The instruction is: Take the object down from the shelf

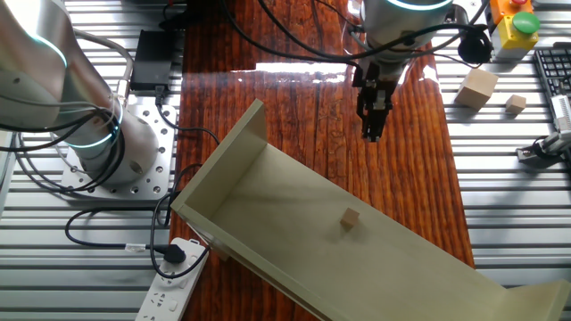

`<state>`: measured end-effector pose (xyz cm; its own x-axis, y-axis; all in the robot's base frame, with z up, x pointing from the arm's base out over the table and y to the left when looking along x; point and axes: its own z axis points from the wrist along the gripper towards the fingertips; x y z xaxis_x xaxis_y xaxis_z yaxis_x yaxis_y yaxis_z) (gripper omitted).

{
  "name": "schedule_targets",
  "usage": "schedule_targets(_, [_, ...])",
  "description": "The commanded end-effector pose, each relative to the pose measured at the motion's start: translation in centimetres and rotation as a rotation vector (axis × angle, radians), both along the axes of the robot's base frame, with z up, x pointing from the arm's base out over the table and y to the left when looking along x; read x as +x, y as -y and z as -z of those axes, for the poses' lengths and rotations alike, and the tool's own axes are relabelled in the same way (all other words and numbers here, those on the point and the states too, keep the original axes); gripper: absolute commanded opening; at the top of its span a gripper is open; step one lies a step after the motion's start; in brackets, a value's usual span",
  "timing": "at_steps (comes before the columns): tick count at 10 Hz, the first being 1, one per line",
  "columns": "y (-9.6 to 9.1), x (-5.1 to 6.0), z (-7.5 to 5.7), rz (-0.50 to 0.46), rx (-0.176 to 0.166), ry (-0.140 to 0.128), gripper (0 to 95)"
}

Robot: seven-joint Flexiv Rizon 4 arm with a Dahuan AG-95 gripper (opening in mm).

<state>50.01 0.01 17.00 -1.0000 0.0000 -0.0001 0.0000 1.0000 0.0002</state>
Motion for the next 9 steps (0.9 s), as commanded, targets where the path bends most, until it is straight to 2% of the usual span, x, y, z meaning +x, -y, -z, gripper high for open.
schedule_targets(1, [0.01, -0.01, 0.0, -0.223, 0.027, 0.019, 0.0])
schedule_targets(7, [0.0, -0.01, -0.01, -0.246, 0.016, 0.015, 0.0])
schedule_targets(9, [0.0, 0.01, -0.02, -0.294, -0.007, 0.01, 0.0])
